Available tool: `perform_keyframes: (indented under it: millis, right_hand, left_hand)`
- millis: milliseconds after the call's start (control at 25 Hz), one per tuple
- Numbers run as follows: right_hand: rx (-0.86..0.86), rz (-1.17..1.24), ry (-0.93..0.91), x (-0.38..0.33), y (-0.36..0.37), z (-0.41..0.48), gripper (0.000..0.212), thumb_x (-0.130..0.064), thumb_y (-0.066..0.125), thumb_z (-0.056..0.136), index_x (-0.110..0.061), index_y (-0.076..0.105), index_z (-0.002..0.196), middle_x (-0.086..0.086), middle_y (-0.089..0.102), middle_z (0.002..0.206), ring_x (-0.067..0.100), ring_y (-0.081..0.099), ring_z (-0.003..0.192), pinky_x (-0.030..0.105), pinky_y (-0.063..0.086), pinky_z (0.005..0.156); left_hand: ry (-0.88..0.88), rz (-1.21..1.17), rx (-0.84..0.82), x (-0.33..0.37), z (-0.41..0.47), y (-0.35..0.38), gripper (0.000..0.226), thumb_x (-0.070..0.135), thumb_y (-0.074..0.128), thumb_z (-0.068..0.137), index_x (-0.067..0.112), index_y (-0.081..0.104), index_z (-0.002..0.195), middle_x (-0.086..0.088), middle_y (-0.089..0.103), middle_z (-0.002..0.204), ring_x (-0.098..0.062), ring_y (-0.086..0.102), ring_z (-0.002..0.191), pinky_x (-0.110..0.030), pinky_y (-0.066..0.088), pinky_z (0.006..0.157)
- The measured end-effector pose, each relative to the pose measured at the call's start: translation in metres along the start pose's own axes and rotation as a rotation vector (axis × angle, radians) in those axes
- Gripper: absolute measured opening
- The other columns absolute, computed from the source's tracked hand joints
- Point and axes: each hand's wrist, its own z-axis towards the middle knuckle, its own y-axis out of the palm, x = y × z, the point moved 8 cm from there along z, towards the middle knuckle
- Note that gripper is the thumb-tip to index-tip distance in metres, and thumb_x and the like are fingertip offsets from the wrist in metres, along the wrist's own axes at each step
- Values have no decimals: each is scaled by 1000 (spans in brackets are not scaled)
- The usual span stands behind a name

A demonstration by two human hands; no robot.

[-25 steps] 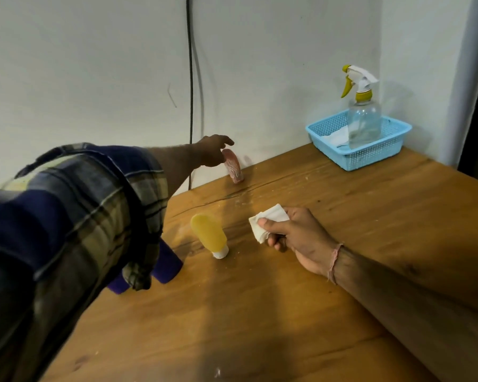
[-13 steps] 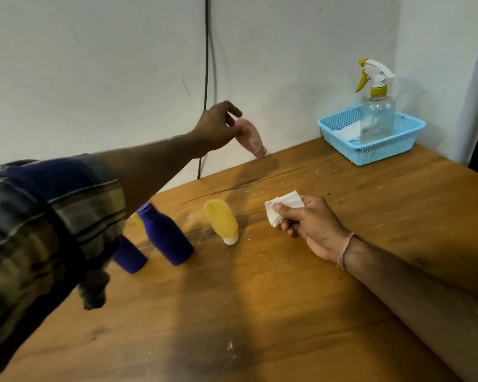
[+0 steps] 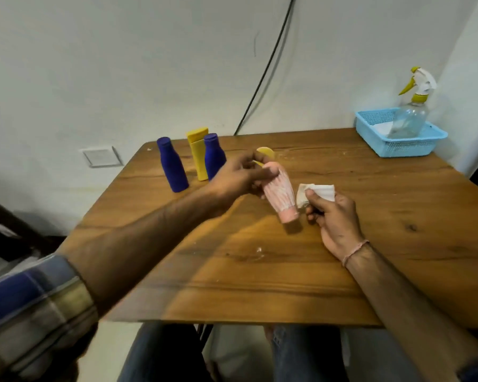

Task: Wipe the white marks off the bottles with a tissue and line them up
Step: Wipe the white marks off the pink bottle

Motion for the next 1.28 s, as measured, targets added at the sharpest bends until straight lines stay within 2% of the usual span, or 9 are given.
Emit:
perform_keyframes:
  millis: [160,280,360,440,520,720,960,1160,1280]
  right_hand:
    - [-82,-130,-107,6,25,-42,9,-3,68,94,-11,70,98,9,68,76,12,57,60,23,48,51]
    - [-111,-444,-341,-1,40,-62,16,-4,72,92,-17,67,98,4,71,91,15,65,69,32,56,60]
    - [-96,-664,-538,-8,53,-72,19,-6,74,89,-18,68,102,-3,70,98,14,68,84,33,59,72]
    - [-79,-821,-720,-17,69,-79,22,-5,76,86,-14,69,105,-2,68,103,9,65,96,25,57,81]
    - [-55,-924,-818,-18,82,-80,26,-4,79,84,-12,70,107,2,67,106,7,62,98,14,52,81]
    - [-38,-983,-877,-17,96,-68,31,5,77,80,-10,74,108,6,66,106,4,57,97,5,46,79]
    - [-347,-1147,-913,-26,112,-69,38,13,68,74,-7,79,104,7,68,100,13,60,90,21,50,74]
    - [-364,-1222,-920,-32,123,-68,25,0,68,82,-6,78,104,10,68,101,20,62,91,36,54,76]
    - [-595,-1287,-946,-29,133,-69,22,-2,73,80,-4,77,102,11,68,99,25,64,90,40,56,79]
  left_hand:
    - [-146,-233,116,-64,-39,-7,22,17,70,95,3,67,111,-14,74,97,-26,69,85,-35,57,73]
    - [-178,-361,144,-85,-46,-19,22,16,71,93,2,70,110,-13,72,96,-30,64,93,-44,51,86]
    - [-126,-369,118,-87,-46,-24,26,16,71,93,0,70,113,-12,72,96,-28,64,90,-42,53,81]
    - [-74,-378,90,-86,-47,-25,29,15,69,94,-4,67,116,-13,71,93,-24,63,80,-34,51,67]
    - [-37,-352,81,-87,-46,-26,29,16,69,95,-4,67,117,-13,71,91,-21,61,72,-30,48,58]
    - [-2,-351,103,-94,-42,-28,28,16,71,94,-4,69,114,-14,71,83,-26,54,66,-27,46,50]
    - [-17,-384,135,-101,-38,-30,20,5,61,98,-9,71,109,-21,70,86,-28,58,68,-32,46,53]
    - [-17,-380,130,-102,-37,-30,18,3,64,96,-10,72,106,-25,70,90,-26,62,67,-32,49,52]
    - [-25,-387,138,-102,-38,-31,17,3,63,96,-9,73,105,-31,71,96,-27,63,69,-32,49,53]
